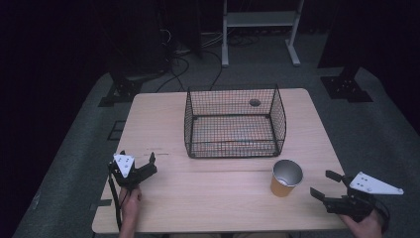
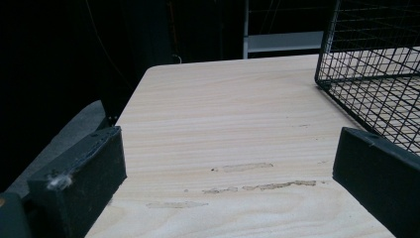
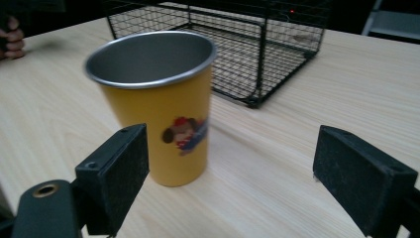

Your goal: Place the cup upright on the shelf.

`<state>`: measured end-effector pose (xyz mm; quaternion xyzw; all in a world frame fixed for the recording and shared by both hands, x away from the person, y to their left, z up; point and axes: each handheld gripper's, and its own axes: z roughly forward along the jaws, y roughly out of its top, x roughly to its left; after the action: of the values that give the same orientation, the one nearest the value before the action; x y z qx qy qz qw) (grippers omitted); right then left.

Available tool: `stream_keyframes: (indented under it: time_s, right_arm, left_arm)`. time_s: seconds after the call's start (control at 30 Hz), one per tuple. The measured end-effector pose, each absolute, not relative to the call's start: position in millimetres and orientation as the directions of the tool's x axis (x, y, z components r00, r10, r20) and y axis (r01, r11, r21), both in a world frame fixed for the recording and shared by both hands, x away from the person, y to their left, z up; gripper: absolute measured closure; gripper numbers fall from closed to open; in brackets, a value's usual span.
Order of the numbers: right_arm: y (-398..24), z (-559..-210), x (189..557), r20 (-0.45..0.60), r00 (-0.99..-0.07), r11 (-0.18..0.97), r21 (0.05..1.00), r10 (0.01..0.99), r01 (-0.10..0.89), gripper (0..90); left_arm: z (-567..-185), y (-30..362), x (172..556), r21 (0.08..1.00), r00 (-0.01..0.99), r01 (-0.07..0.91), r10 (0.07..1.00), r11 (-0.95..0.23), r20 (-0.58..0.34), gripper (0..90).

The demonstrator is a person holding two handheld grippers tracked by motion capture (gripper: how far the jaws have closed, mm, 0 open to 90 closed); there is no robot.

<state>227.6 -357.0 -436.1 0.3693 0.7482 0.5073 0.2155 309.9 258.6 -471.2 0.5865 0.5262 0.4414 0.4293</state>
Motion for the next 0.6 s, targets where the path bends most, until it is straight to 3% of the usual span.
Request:
stream_keyframes:
  time_s: [0.6]
  right_arm:
    - [-325.7,-436.3,226.8,0.04,-0.725,0.266,0.915,0.687,0.303,11.3]
  left_arm:
    - [-471.7,254.6,309.3,0.964,0.075,0.239,0.992,-0.117,0.102,0.0]
